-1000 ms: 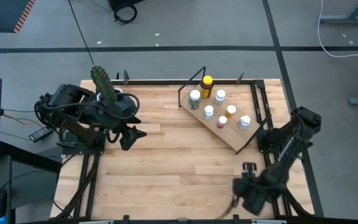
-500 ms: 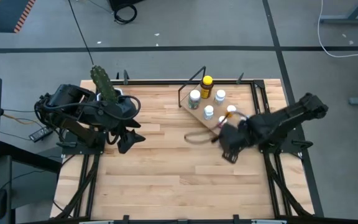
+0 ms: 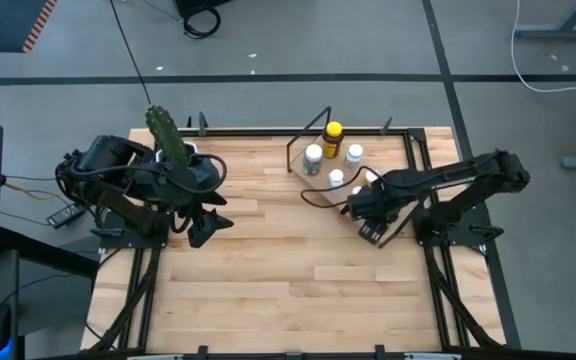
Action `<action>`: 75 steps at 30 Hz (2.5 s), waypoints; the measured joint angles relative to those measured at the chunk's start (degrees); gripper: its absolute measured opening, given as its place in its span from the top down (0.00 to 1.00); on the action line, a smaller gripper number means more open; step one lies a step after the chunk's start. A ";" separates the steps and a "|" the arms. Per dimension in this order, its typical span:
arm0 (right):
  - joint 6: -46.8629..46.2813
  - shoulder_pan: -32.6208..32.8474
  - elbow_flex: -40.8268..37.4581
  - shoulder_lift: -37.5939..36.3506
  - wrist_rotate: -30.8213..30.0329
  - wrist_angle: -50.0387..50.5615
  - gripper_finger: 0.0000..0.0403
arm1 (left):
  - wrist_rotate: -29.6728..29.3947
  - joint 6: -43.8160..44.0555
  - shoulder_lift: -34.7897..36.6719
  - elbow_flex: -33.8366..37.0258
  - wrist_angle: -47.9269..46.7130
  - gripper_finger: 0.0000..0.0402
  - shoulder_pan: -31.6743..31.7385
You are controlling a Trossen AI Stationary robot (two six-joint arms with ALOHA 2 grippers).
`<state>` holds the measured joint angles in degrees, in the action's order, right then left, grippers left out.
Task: Pick and place medicine bottles onto shelf by color
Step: Put the blue medicine bottle on the shelf, then return to Home Position
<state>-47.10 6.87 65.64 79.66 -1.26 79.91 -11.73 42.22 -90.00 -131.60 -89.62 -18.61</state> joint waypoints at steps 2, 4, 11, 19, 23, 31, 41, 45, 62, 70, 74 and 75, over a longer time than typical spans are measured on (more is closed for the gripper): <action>-0.04 0.00 -2.03 0.00 0.01 -0.91 0.51 | 0.02 0.00 0.00 -0.01 -0.02 0.28 0.00; -0.03 0.00 -3.49 0.00 -0.06 -1.43 0.51 | 0.22 0.00 0.00 0.01 0.00 0.28 0.00; -1.13 0.00 -5.12 -0.11 -3.22 -3.53 0.51 | 1.09 0.01 0.00 -0.01 -0.02 0.28 -0.02; -1.98 0.00 -5.22 0.00 -6.69 -3.66 0.50 | 1.07 0.02 0.00 0.01 0.00 0.28 -0.02; -2.06 0.00 -5.22 0.00 -6.84 -3.41 0.50 | 1.07 0.57 0.00 0.00 0.00 0.28 -0.02; -6.30 0.00 -5.22 0.00 -7.95 -3.11 0.41 | 1.07 0.98 0.00 -0.01 -0.02 0.28 -0.02; -8.20 0.00 -5.22 0.00 -6.10 -2.72 0.30 | 1.07 0.96 0.00 -0.01 0.00 0.28 -0.02; -7.71 0.00 -4.10 0.04 -5.39 -2.27 0.30 | 1.07 0.81 0.00 -0.01 -0.01 0.28 0.00; -6.71 0.17 13.37 0.04 -11.50 7.64 0.30 | -4.92 -7.26 -0.02 0.00 2.74 0.28 0.71; -3.75 3.61 26.28 -1.40 -17.70 8.56 0.35 | -13.33 -10.08 -0.04 -0.01 5.48 0.33 2.20; -6.75 9.65 25.84 -8.18 -27.22 4.12 0.44 | -22.04 -7.98 1.36 0.06 -0.81 0.52 -1.02; -8.23 11.24 24.92 -10.35 -29.76 3.31 0.47 | -23.65 -7.72 2.23 0.44 -0.14 0.58 -2.02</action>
<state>-55.33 18.11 90.56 69.31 -31.02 83.22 -35.37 34.50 -87.77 -131.16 -89.77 -20.63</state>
